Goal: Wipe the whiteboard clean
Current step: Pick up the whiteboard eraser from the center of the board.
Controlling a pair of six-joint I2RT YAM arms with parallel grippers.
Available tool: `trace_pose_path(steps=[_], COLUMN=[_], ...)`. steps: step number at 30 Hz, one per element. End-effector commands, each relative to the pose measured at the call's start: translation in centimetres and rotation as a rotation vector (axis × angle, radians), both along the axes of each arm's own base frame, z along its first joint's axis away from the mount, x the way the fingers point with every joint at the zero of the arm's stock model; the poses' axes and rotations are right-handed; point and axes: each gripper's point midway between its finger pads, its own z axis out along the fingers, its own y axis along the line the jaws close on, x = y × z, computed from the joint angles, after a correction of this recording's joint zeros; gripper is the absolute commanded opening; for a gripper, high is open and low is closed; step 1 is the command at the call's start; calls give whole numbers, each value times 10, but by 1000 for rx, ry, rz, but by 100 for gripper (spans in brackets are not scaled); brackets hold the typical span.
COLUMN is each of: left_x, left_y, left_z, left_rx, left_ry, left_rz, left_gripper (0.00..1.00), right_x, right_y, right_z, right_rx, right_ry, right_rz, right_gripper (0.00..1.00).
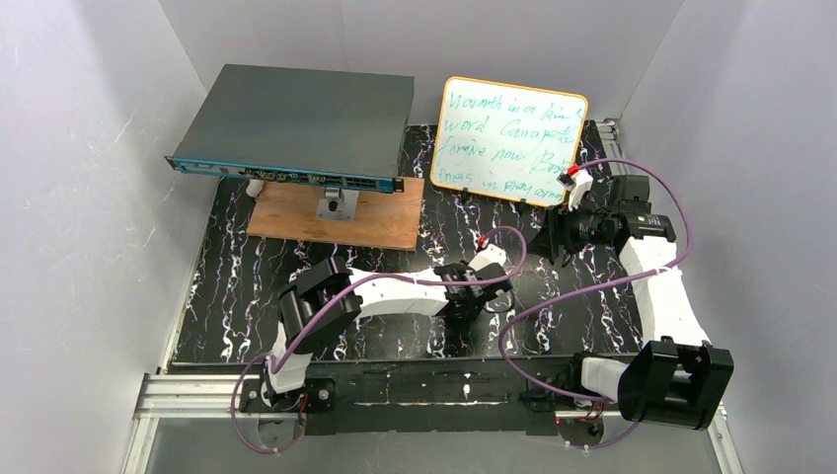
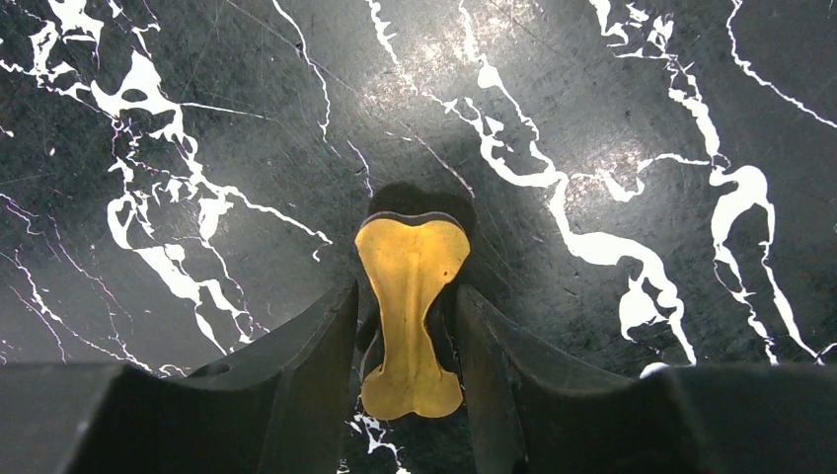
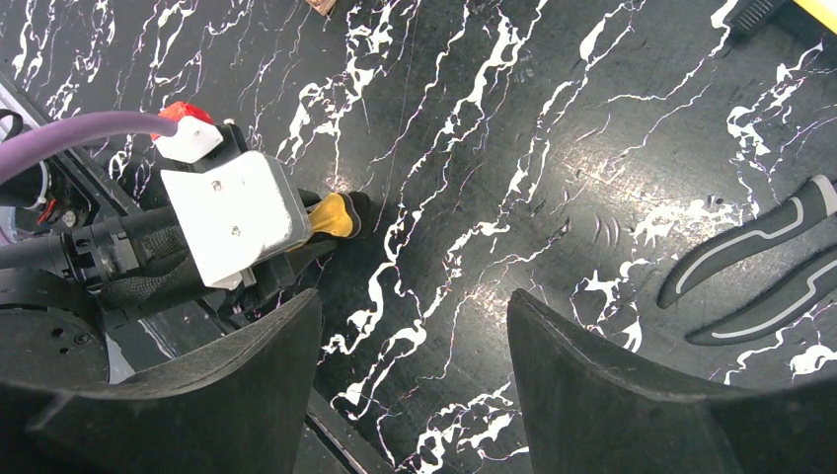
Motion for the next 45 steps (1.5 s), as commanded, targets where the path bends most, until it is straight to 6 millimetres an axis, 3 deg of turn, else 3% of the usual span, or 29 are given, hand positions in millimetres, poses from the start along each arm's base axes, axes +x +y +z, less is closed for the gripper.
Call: trace_pose_path(steps=[1,6,10,17,21,24,30,33,35,38,39,42,45], left_x=[4,2,0,-4,-11,-21,-32,-35,-38,-42,-44,-50,-59], left_y=[-7,-8,-6,-3,-5,-1,39,62,76,94,100,111,118], left_z=[7,2,1,4,22,40,72,86,98,104,101,105,109], left_rx=[-28,-31,-32,-65,-206,-371,-610,-686,-749,-820,-829,-883,-943], left_ry=[9,31,38,46,33,30,-10,-59,-90,-120,-125,-154,-188], left_rz=[1,1,2,-23,-85,-134,-129,-96,-81,-73,-68,-91,-136], left_gripper=[41,35,20,11,0,0,0,0,0,0,0,0,0], right_x=[2,2,2,3,4,4,11,27,44,67,74,101,142], right_y=[1,1,1,-2,-7,-10,-20,-25,-30,-42,-45,-55,-85], right_z=[7,6,5,3,4,9,24,47,60,51,51,52,50], right_rx=[18,16,16,3,-3,16,20,5,-2,-30,-34,143,182], right_ry=[-27,-25,-21,-21,-30,-49,-142,-247,-316,-259,-215,-60,-37], right_rz=[6,5,5,-3,-20,-24,-55,-96,-131,-181,-170,-147,-238], right_gripper=[74,74,74,75,75,75,75,77,91,95,93,74,72])
